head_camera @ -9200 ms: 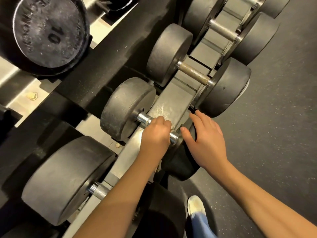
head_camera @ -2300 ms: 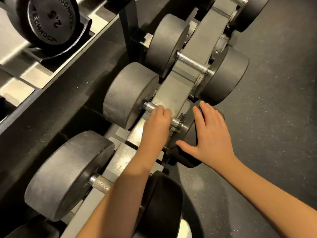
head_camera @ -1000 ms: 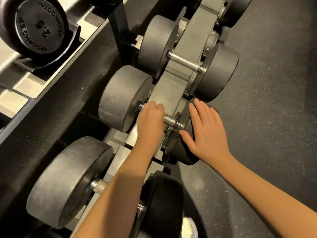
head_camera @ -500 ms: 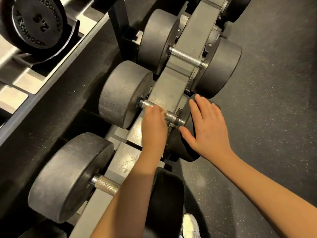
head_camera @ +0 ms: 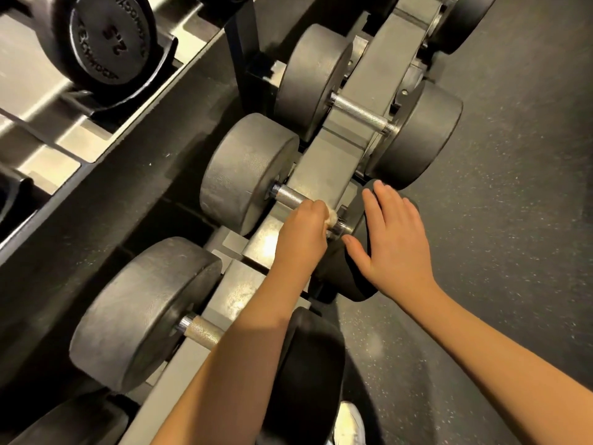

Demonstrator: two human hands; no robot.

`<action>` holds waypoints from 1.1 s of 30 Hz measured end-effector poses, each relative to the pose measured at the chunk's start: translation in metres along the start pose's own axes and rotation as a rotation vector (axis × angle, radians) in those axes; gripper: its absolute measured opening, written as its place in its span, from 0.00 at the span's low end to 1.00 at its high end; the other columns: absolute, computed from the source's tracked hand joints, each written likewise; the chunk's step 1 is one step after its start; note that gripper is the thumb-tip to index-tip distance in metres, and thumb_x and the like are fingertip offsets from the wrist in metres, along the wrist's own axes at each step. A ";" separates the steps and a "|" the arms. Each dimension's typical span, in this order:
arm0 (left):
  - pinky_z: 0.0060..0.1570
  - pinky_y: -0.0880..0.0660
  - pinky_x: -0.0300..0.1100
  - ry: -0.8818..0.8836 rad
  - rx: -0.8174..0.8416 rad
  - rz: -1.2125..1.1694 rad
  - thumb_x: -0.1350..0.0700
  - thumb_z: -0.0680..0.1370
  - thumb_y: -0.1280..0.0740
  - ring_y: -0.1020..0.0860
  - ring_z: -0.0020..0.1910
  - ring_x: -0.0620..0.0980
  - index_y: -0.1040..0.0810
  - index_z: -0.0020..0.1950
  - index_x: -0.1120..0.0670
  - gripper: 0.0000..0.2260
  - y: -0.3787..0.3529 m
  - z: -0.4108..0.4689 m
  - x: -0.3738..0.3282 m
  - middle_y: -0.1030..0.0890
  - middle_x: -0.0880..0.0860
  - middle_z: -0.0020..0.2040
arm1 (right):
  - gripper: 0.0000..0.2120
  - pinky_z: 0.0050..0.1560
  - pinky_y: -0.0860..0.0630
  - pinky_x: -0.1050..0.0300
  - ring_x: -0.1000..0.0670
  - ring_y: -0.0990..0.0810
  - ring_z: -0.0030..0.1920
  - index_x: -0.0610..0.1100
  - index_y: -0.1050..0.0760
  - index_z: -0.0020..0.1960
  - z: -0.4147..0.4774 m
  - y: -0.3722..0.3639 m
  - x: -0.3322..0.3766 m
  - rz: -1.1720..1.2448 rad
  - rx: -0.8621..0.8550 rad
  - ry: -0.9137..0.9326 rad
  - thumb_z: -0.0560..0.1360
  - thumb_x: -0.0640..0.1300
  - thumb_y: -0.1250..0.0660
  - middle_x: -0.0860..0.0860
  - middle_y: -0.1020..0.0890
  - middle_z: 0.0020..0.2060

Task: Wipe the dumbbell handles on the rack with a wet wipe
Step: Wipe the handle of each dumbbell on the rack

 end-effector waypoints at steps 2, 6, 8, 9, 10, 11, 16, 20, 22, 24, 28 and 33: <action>0.43 0.30 0.44 0.031 0.058 -0.030 0.65 0.77 0.36 0.24 0.49 0.57 0.25 0.51 0.59 0.04 0.005 -0.002 -0.002 0.23 0.58 0.52 | 0.34 0.71 0.41 0.44 0.42 0.38 0.72 0.37 0.37 0.72 0.000 0.001 0.001 0.021 0.027 -0.014 0.77 0.60 0.48 0.39 0.35 0.72; 0.44 0.29 0.45 0.133 0.136 -0.072 0.61 0.77 0.36 0.24 0.49 0.55 0.27 0.46 0.55 0.02 0.025 -0.018 -0.003 0.23 0.54 0.49 | 0.31 0.73 0.44 0.44 0.42 0.42 0.74 0.38 0.40 0.74 -0.002 0.010 0.007 0.090 0.096 -0.051 0.78 0.57 0.49 0.41 0.39 0.74; 0.46 0.29 0.46 0.185 0.107 -0.098 0.60 0.78 0.36 0.25 0.49 0.54 0.26 0.47 0.56 0.01 0.042 -0.032 -0.001 0.23 0.54 0.49 | 0.25 0.69 0.38 0.45 0.42 0.37 0.71 0.38 0.36 0.71 0.002 0.018 0.008 0.141 0.139 -0.062 0.80 0.52 0.45 0.42 0.34 0.70; 0.45 0.30 0.45 0.203 0.087 -0.107 0.60 0.78 0.36 0.25 0.49 0.53 0.26 0.47 0.55 0.01 0.053 -0.041 -0.001 0.23 0.53 0.49 | 0.19 0.63 0.34 0.47 0.41 0.31 0.66 0.39 0.31 0.65 0.004 0.025 0.010 0.175 0.152 -0.073 0.80 0.49 0.43 0.42 0.28 0.63; 0.44 0.32 0.44 0.215 0.054 -0.119 0.60 0.78 0.36 0.26 0.48 0.51 0.27 0.46 0.54 0.02 0.067 -0.049 -0.001 0.24 0.53 0.48 | 0.13 0.55 0.32 0.50 0.42 0.27 0.57 0.40 0.29 0.58 0.006 0.035 0.013 0.226 0.159 -0.096 0.79 0.47 0.43 0.45 0.25 0.54; 0.42 0.34 0.41 0.226 0.013 -0.138 0.60 0.78 0.36 0.27 0.46 0.49 0.28 0.44 0.53 0.03 0.082 -0.055 -0.001 0.25 0.52 0.47 | 0.10 0.50 0.32 0.51 0.43 0.25 0.51 0.40 0.29 0.53 0.007 0.046 0.018 0.290 0.153 -0.115 0.80 0.46 0.43 0.46 0.24 0.47; 0.38 0.35 0.30 0.297 -0.178 -0.224 0.58 0.77 0.34 0.29 0.40 0.42 0.32 0.37 0.46 0.12 0.163 -0.090 -0.005 0.27 0.47 0.42 | 0.16 0.53 0.34 0.57 0.45 0.25 0.57 0.40 0.29 0.66 0.008 0.093 0.069 0.550 0.182 -0.029 0.82 0.44 0.44 0.44 0.22 0.57; 0.43 0.33 0.33 0.341 -0.342 -0.180 0.58 0.77 0.33 0.27 0.44 0.44 0.25 0.45 0.51 0.02 0.220 -0.121 0.001 0.26 0.46 0.45 | 0.19 0.56 0.39 0.69 0.49 0.26 0.62 0.42 0.28 0.67 0.028 0.118 0.129 0.657 0.175 0.079 0.81 0.48 0.46 0.48 0.23 0.62; 0.43 0.33 0.32 0.373 -0.445 -0.169 0.58 0.77 0.33 0.28 0.44 0.41 0.23 0.49 0.52 0.02 0.247 -0.138 0.009 0.25 0.46 0.47 | 0.17 0.56 0.38 0.68 0.51 0.27 0.62 0.43 0.28 0.66 0.041 0.130 0.160 0.686 0.209 0.138 0.81 0.48 0.45 0.49 0.23 0.61; 0.42 0.33 0.31 0.395 -0.550 -0.155 0.59 0.77 0.32 0.28 0.43 0.41 0.22 0.49 0.53 0.02 0.273 -0.153 0.022 0.25 0.47 0.47 | 0.18 0.58 0.36 0.65 0.52 0.27 0.62 0.44 0.27 0.66 0.051 0.144 0.190 0.707 0.210 0.222 0.81 0.48 0.46 0.50 0.23 0.61; 0.42 0.37 0.33 0.493 -0.692 -0.100 0.61 0.76 0.32 0.29 0.42 0.44 0.22 0.46 0.55 0.02 0.319 -0.175 0.061 0.24 0.50 0.45 | 0.16 0.59 0.36 0.66 0.55 0.28 0.62 0.46 0.26 0.66 0.065 0.164 0.241 0.729 0.254 0.301 0.82 0.47 0.45 0.53 0.23 0.61; 0.42 0.36 0.41 0.622 -0.716 -0.053 0.61 0.76 0.32 0.26 0.44 0.53 0.23 0.45 0.58 0.01 0.361 -0.169 0.125 0.24 0.51 0.43 | 0.14 0.55 0.31 0.58 0.50 0.25 0.56 0.44 0.24 0.60 0.083 0.169 0.296 0.712 0.277 0.360 0.82 0.46 0.44 0.49 0.21 0.54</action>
Point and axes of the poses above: each hand's wrist, its own z-axis towards the middle knuckle, its own y-axis out of the back of the hand, x = y × z, the point moved 1 cm from there along z, towards the middle knuckle
